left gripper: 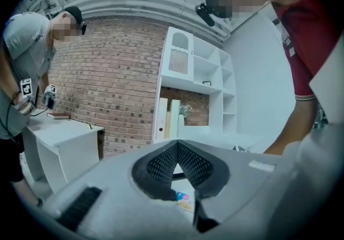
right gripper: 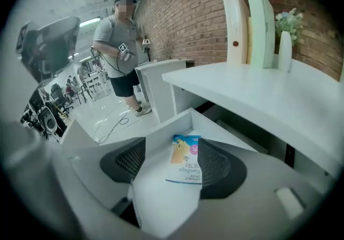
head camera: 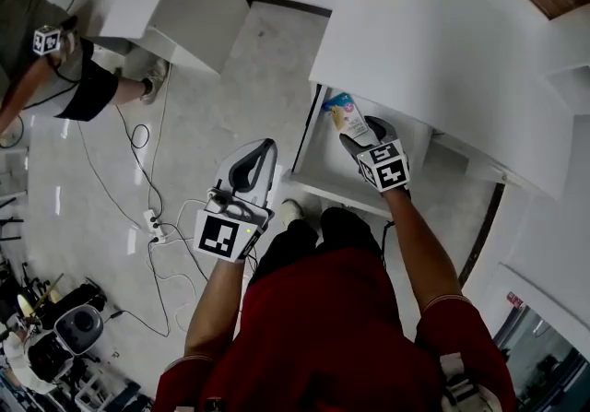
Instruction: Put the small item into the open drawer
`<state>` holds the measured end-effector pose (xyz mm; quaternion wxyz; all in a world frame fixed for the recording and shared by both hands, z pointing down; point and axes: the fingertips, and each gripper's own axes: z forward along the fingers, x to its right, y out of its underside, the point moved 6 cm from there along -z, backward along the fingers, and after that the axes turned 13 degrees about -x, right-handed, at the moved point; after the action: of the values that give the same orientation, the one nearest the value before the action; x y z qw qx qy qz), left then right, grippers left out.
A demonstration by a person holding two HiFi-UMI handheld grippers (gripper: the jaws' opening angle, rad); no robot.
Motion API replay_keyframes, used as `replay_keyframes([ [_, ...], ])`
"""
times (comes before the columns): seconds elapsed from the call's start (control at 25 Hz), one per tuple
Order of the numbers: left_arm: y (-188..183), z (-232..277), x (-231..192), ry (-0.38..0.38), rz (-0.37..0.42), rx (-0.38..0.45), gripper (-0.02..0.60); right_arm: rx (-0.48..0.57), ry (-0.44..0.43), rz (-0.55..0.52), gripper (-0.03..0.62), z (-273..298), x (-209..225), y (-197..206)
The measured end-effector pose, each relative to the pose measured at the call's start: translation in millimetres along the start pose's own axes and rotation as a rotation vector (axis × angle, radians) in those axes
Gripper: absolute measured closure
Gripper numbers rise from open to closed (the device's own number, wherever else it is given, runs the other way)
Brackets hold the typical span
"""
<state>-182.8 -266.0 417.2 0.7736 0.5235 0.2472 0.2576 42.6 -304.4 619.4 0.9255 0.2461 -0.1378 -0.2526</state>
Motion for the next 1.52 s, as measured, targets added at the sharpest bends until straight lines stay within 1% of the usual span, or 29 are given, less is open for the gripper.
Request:
replay_keyframes([
  [0.16, -3, -3, 13, 0.047, 0.015, 0.020, 0.574, 0.090, 0.014, -0.021, 0.332, -49, -20, -6],
  [0.4, -8, -7, 33, 0.114, 0.029, 0.038, 0.574, 0.238, 0.035, -0.011, 0.384, -113, -48, -18],
  [0.52, -13, -9, 43, 0.148, 0.044, 0.049, 0.574, 0.307, 0.038, -0.013, 0.405, -138, -63, -24],
  [0.76, -27, -18, 61, 0.204, 0.059, 0.076, 0.574, 0.443, 0.042, -0.023, 0.470, -186, -93, -35],
  [1.04, -47, -29, 81, 0.256, 0.081, 0.117, 0.574, 0.580, 0.030, -0.043, 0.514, -232, -118, -47],
  [1.16, -56, -34, 87, 0.271, 0.093, 0.133, 0.574, 0.626, 0.027, -0.041, 0.531, -246, -125, -51],
  [1.52, -65, -44, 97, 0.300, 0.128, 0.147, 0.574, 0.696, 0.031, -0.055, 0.580, -268, -138, -54],
])
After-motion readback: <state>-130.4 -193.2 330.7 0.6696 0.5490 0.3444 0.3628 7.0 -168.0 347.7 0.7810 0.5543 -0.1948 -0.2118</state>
